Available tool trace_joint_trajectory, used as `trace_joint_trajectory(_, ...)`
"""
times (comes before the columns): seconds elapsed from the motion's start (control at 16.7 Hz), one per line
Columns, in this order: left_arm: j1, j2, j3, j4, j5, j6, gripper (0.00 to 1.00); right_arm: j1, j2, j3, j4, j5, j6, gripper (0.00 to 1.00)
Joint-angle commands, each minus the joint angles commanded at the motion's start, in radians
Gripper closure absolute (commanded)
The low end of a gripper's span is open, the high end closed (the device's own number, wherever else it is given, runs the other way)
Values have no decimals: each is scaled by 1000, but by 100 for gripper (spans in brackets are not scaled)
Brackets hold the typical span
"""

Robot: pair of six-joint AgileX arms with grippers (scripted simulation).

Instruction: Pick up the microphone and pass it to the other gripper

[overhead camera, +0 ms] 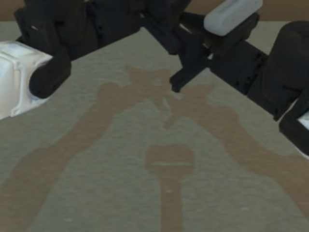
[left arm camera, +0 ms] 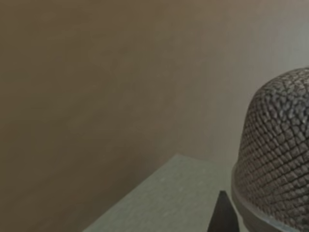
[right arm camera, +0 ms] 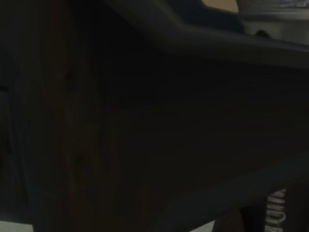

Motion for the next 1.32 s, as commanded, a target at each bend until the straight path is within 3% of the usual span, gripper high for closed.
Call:
trace_joint_trajectory(0.24,0,0,0,0,0,0,100,0,0,0,0,0,0,100)
trace_joint_trajectory(1.02,0,0,0,0,0,0,100,0,0,0,0,0,0,2)
trace_joint_trajectory(1.32,0,0,0,0,0,0,100,0,0,0,0,0,0,0)
